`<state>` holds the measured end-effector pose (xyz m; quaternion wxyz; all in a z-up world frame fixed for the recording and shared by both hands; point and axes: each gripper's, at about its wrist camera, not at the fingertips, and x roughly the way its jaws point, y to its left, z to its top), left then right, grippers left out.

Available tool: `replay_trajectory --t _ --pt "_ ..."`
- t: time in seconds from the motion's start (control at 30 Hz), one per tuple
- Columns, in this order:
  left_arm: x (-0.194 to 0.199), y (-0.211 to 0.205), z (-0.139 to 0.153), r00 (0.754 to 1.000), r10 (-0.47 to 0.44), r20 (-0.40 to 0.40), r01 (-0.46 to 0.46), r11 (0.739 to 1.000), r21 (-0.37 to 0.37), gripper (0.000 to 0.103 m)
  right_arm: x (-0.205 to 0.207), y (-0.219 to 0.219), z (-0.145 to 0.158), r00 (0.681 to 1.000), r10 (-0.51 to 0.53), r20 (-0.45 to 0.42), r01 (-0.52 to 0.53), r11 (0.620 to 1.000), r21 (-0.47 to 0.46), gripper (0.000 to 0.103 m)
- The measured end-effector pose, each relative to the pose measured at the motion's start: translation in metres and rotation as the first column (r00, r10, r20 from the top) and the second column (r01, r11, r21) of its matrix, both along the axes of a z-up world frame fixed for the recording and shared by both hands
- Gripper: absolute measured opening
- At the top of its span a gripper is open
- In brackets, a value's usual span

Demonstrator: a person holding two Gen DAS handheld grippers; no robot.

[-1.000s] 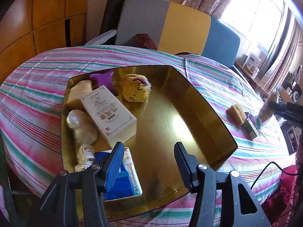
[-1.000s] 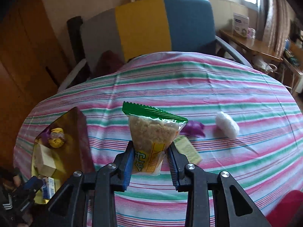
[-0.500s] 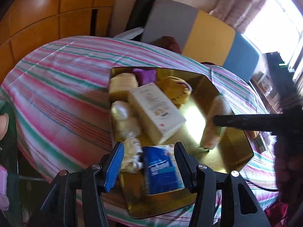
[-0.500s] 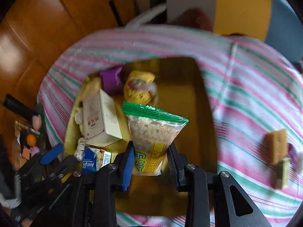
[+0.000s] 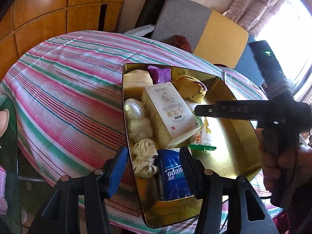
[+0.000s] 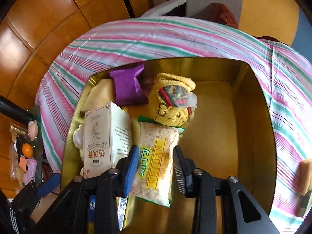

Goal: Organize objects
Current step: 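Lower the rice bag into the tray beside the white box, open right gripper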

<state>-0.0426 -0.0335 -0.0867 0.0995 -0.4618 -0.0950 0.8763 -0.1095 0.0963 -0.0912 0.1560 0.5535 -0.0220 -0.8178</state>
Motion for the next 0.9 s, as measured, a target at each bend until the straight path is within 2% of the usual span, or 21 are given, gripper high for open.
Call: replay_trajectory --t 0.1,0.33,0.63,0.7,0.9 --pt "0.001 0.001 0.001 1.000 0.003 -0.001 -0.003 1.000 -0.010 0.055 0.006 0.007 0.008 1.000 -0.007 -0.026 0.006 1.000 -0.030 0.054" --pt "0.006 0.006 0.006 1.000 0.007 -0.012 -0.008 1.000 -0.019 0.055 0.026 0.019 0.022 0.997 -0.043 -0.065 0.041 0.999 -0.024 0.060" --pt "0.015 0.022 0.022 0.996 -0.052 -0.067 0.050 0.998 -0.040 0.055 0.062 0.040 0.034 0.989 -0.066 -0.133 0.067 0.998 0.007 0.066" --pt "0.016 0.026 0.023 0.995 -0.066 -0.068 0.063 0.997 -0.045 0.055 0.070 0.049 0.037 0.987 -0.077 -0.144 0.078 0.997 0.004 0.070" --pt "0.022 0.042 0.026 0.991 -0.110 -0.075 0.105 0.992 -0.067 0.055 0.092 0.086 0.042 0.977 -0.140 -0.162 0.143 0.990 0.009 0.072"
